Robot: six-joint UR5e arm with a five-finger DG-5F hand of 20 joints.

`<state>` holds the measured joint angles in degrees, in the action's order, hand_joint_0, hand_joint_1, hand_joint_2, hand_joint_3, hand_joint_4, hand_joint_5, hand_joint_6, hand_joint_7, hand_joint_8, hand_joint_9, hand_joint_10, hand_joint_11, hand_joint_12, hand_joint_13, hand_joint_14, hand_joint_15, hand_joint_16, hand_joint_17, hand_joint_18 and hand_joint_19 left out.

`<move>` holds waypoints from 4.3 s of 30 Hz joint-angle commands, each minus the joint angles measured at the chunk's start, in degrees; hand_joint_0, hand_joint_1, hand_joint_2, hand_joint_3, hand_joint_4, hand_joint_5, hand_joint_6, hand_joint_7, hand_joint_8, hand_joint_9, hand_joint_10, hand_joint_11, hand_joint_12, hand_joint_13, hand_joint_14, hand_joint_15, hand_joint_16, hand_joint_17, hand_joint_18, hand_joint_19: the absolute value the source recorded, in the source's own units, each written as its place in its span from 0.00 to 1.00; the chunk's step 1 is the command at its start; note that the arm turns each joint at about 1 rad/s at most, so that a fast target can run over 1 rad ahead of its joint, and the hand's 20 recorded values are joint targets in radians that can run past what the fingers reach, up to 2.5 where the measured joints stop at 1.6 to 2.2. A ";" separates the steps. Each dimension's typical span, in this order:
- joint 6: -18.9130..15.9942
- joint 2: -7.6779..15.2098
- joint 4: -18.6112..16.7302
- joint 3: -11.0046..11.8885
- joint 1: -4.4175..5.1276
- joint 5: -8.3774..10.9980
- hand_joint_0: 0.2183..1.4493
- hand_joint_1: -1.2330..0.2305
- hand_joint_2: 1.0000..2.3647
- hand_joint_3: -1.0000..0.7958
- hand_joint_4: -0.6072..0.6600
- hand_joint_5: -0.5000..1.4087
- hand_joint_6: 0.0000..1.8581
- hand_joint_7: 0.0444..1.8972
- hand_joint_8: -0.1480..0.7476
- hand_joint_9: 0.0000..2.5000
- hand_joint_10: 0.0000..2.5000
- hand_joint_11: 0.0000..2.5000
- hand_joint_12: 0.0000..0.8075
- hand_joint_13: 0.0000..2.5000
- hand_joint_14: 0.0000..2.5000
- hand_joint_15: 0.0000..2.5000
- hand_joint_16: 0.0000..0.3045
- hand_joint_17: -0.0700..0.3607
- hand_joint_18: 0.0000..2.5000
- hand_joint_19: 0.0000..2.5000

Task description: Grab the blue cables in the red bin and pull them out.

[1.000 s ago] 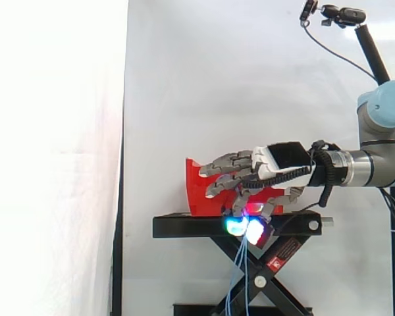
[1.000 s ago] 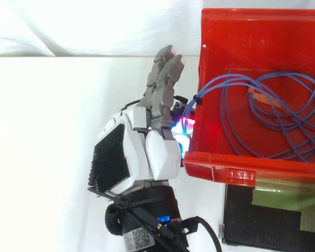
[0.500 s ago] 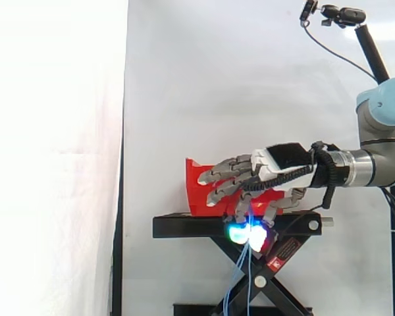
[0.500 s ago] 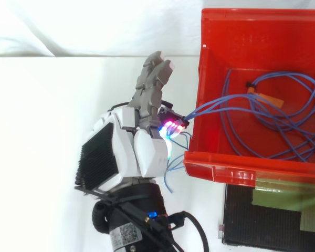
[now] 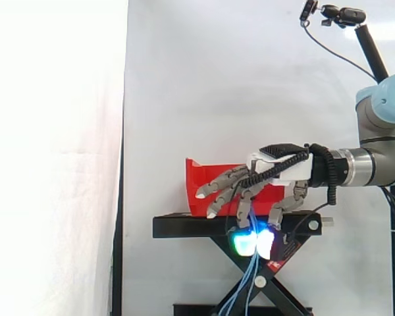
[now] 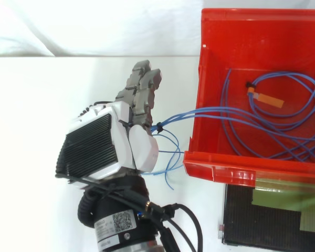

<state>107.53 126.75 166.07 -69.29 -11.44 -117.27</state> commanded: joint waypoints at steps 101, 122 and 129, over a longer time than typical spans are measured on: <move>-113.38 -0.01 29.40 -0.05 17.24 22.26 0.56 0.27 0.00 0.00 0.55 0.69 0.47 0.21 0.45 0.34 0.01 0.26 0.45 0.38 0.01 0.36 0.16 0.41 0.30 0.32; -113.38 -0.01 29.75 -0.05 17.24 22.26 0.57 0.26 0.00 0.00 0.56 0.69 0.46 0.22 0.46 0.44 0.01 0.43 0.42 0.50 0.05 0.60 0.14 0.38 0.41 0.52; -113.38 0.07 29.84 -0.05 17.24 22.26 0.57 0.27 0.00 0.00 0.55 0.69 0.46 0.22 0.45 0.49 0.01 0.55 0.41 0.48 0.25 0.54 0.13 0.37 0.43 0.56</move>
<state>-5.85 126.77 195.88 -69.35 5.80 -95.01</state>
